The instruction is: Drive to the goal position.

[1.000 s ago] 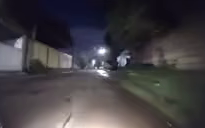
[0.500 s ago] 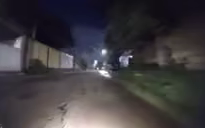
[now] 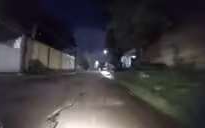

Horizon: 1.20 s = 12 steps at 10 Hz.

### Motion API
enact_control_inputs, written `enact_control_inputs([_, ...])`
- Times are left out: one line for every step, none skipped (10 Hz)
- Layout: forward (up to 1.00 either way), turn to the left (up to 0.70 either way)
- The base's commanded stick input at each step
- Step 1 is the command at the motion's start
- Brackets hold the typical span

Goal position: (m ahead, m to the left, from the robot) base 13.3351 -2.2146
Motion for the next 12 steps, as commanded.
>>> enact_control_inputs([0.70, -0.35])
enact_control_inputs([0.70, -0.35])
enact_control_inputs([0.70, -0.35])
enact_control_inputs([0.70, -0.35])
enact_control_inputs([0.70, -0.35])
enact_control_inputs([0.70, 0.00])
enact_control_inputs([0.70, 0.00])
enact_control_inputs([0.70, 0.00])
enact_control_inputs([0.70, 0.00])
enact_control_inputs([0.70, 0.00])
enact_control_inputs([0.70, 0.00])
enact_control_inputs([0.70, 0.00])
